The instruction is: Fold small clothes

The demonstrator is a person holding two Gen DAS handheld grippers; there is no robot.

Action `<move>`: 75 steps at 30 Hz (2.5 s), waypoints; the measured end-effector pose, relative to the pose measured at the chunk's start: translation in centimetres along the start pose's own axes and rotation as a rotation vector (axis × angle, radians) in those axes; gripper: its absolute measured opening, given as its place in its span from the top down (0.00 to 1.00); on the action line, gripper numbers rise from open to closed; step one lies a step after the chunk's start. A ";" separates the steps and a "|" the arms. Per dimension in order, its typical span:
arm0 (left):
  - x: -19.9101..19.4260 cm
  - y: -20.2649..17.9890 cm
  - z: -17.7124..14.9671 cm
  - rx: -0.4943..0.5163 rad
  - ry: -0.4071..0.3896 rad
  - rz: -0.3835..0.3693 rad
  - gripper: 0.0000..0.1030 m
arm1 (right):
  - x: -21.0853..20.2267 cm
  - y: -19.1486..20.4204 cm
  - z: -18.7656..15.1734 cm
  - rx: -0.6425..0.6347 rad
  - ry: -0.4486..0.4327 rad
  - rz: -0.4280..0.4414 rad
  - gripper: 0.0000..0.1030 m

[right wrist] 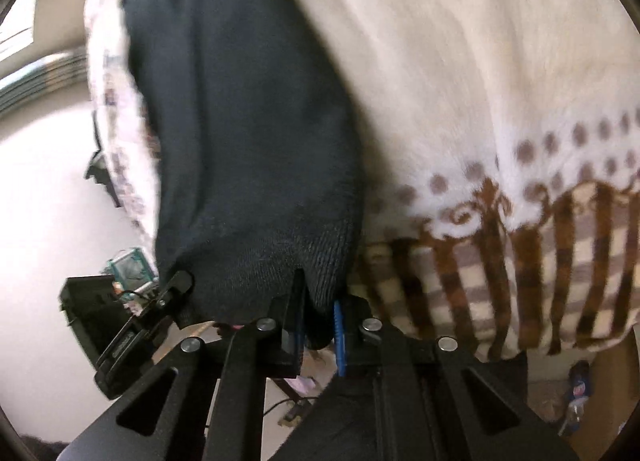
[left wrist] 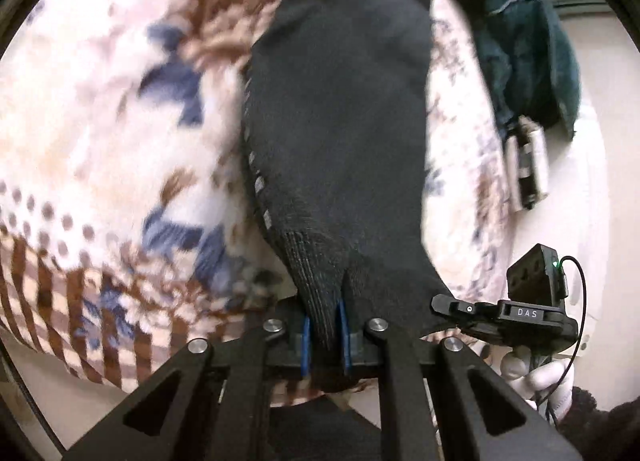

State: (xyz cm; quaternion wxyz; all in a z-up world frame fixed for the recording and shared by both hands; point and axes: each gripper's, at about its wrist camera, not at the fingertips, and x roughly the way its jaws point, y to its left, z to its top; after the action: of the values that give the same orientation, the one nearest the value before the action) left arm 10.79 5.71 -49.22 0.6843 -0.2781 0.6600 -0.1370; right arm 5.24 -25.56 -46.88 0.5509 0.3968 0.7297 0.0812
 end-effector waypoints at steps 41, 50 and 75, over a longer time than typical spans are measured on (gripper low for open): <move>5.6 -0.5 46.4 -0.193 -0.310 -0.247 0.31 | -10.0 26.9 50.2 -0.208 -0.498 0.063 0.32; 10.2 -4.1 43.8 0.241 -0.172 0.152 0.38 | -8.3 22.1 46.4 -0.220 -0.482 -0.122 0.37; 7.6 -2.9 41.5 0.206 -0.159 -0.028 0.21 | -7.4 20.6 47.5 -0.336 -0.395 -0.074 0.05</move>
State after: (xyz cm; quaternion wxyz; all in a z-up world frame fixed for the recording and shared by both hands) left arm 52.64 7.47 -54.99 0.7573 -0.2255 0.5824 -0.1909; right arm 57.19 -31.86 -48.02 0.7435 0.2810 0.5982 0.1018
